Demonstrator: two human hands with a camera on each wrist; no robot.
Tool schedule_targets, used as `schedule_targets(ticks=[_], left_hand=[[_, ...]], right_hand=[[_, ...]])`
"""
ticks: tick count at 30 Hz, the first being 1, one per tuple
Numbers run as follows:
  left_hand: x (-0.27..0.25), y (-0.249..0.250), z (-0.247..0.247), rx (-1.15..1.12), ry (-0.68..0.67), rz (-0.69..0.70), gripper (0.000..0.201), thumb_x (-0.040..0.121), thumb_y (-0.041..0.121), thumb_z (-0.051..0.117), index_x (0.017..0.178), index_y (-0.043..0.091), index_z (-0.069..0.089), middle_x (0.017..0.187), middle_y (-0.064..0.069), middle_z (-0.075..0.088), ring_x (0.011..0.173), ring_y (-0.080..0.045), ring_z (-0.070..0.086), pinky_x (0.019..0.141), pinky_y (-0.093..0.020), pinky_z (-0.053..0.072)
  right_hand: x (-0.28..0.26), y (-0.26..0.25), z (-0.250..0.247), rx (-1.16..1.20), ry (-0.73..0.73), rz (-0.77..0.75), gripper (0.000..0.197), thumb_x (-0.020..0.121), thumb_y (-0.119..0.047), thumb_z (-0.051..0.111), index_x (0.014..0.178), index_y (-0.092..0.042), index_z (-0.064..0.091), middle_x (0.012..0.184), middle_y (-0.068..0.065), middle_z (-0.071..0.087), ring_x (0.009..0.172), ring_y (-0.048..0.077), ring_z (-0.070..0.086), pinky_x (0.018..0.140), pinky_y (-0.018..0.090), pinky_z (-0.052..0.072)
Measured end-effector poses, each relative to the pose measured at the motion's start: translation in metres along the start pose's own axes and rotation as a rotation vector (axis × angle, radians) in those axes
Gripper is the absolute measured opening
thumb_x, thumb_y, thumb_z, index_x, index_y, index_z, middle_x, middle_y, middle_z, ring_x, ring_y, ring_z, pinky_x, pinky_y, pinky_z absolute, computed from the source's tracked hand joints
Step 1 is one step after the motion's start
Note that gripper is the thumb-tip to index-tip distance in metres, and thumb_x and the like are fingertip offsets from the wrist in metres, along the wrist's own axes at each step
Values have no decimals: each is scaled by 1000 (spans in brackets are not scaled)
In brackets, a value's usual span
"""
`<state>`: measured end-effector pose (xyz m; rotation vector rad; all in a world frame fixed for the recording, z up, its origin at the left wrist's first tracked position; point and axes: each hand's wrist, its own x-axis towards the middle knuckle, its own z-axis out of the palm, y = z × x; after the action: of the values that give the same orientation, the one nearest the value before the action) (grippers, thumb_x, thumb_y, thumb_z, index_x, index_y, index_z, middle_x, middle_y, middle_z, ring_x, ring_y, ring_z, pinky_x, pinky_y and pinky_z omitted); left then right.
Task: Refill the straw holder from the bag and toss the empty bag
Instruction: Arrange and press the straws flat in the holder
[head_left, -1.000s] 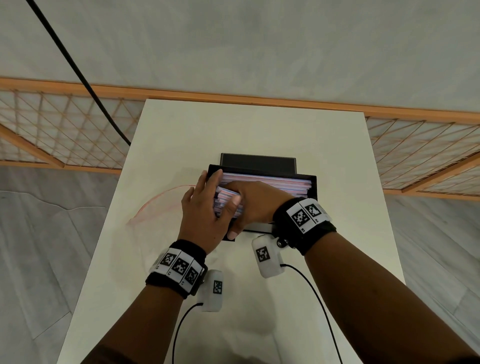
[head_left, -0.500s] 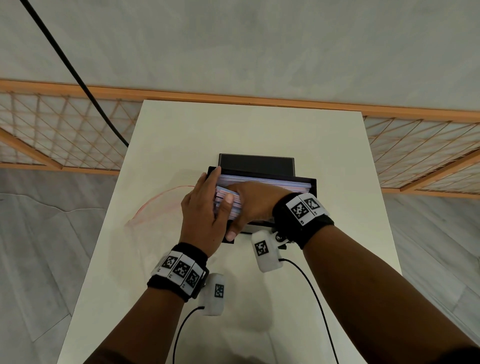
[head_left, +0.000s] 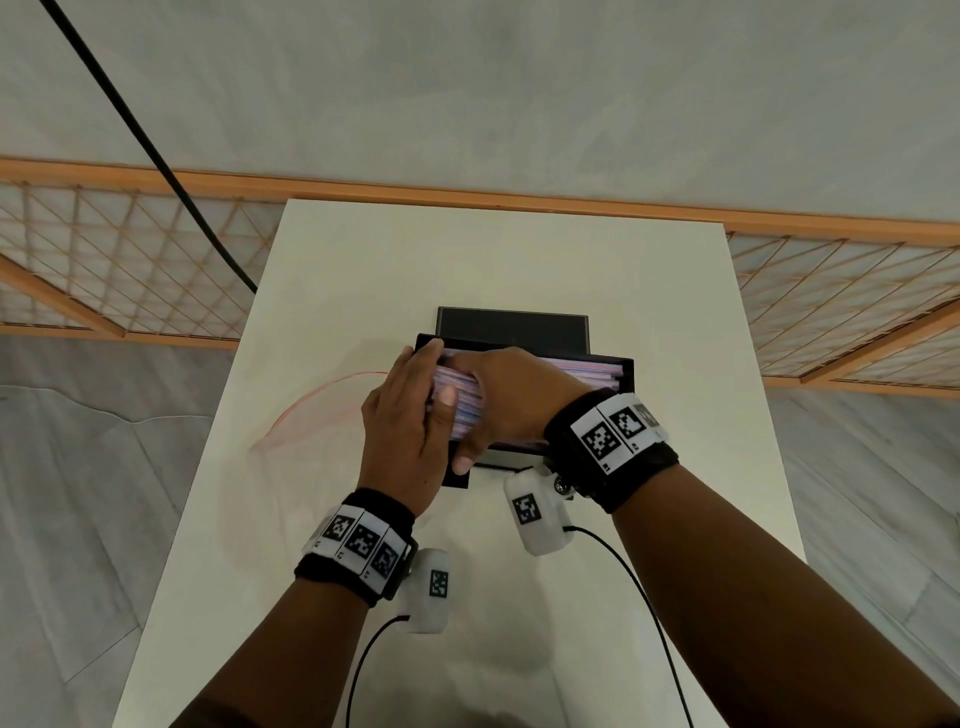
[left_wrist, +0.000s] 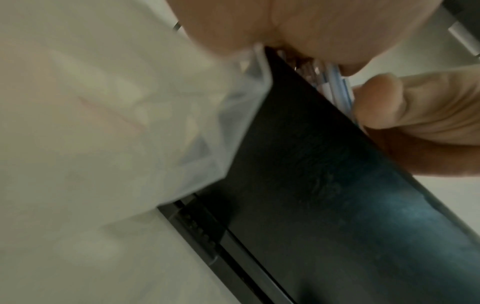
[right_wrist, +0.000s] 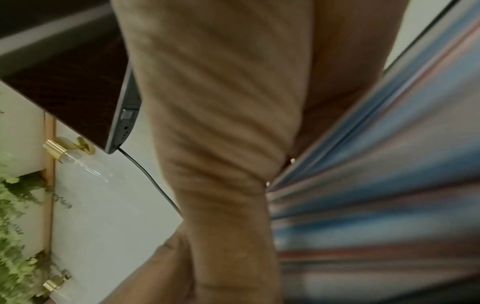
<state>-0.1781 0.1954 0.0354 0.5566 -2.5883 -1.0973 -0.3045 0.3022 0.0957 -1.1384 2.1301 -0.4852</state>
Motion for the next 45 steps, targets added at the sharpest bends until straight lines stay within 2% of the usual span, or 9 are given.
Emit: schedule_targets(ticks=[4, 6, 9, 14, 18, 26, 36, 41, 45], left_hand=[[1, -6, -2, -116, 40, 30, 54, 104, 43, 25, 149, 19, 42, 151, -3, 50, 143, -24, 44, 113, -55, 38], [0, -11, -3, -147, 41, 46, 53, 105, 44, 26, 149, 19, 43, 150, -4, 51, 142, -24, 46, 111, -56, 39], [-2, -13, -4, -153, 32, 65, 54, 104, 43, 29, 149, 19, 43, 152, -2, 50, 144, -21, 43, 113, -55, 38], [-3, -9, -1, 10, 7, 110, 61, 99, 49, 39, 150, 17, 41, 158, 0, 43, 151, -15, 30, 120, -48, 29], [-1, -8, 3, 72, 6, 117, 60, 98, 48, 44, 150, 18, 42, 157, 1, 43, 149, -13, 33, 120, -40, 27], [3, -5, 5, 113, 28, 114, 51, 102, 46, 36, 146, 22, 47, 154, 4, 48, 147, -13, 38, 116, -44, 31], [5, -5, 6, 96, 31, 112, 48, 104, 41, 29, 144, 27, 51, 153, 9, 48, 147, -10, 37, 115, -47, 33], [5, -6, 7, 62, 51, 101, 47, 105, 38, 29, 143, 25, 53, 151, 10, 50, 146, -9, 38, 114, -46, 34], [5, -7, 8, 60, 51, 95, 45, 105, 34, 29, 142, 24, 53, 152, 10, 50, 147, -8, 36, 114, -42, 34]], right_hand=[[-14, 6, -3, -7, 118, -2, 90, 55, -43, 97, 135, -27, 60, 126, -6, 69, 111, 14, 64, 102, 36, 51], [-26, 11, -5, -6, 218, 29, 83, 63, -38, 95, 137, -24, 61, 132, -4, 66, 117, 14, 61, 106, 34, 48], [-43, 18, 3, 25, 360, 71, 69, 71, -37, 92, 132, -21, 64, 126, -2, 64, 113, 15, 62, 101, 38, 52], [-52, 12, 32, 5, 279, 104, 76, 75, -53, 84, 139, -23, 56, 131, 0, 60, 117, 22, 59, 98, 42, 53], [-42, 9, 48, 16, 259, 94, 76, 76, -50, 83, 140, -24, 53, 133, 1, 62, 119, 24, 59, 97, 45, 54], [-25, 6, 49, 1, 182, 141, 71, 73, -42, 87, 133, -21, 57, 120, 4, 72, 106, 26, 67, 86, 35, 53], [-7, 8, 41, -51, 42, 177, 74, 64, -46, 92, 128, -27, 61, 110, 0, 76, 98, 24, 70, 86, 39, 58], [-6, 10, 37, -32, 78, 156, 71, 59, -58, 90, 120, -35, 64, 108, -8, 75, 97, 18, 69, 84, 38, 58], [-6, 10, 38, -5, 60, 154, 72, 55, -56, 93, 117, -33, 65, 107, -7, 75, 97, 19, 70, 86, 41, 60]])
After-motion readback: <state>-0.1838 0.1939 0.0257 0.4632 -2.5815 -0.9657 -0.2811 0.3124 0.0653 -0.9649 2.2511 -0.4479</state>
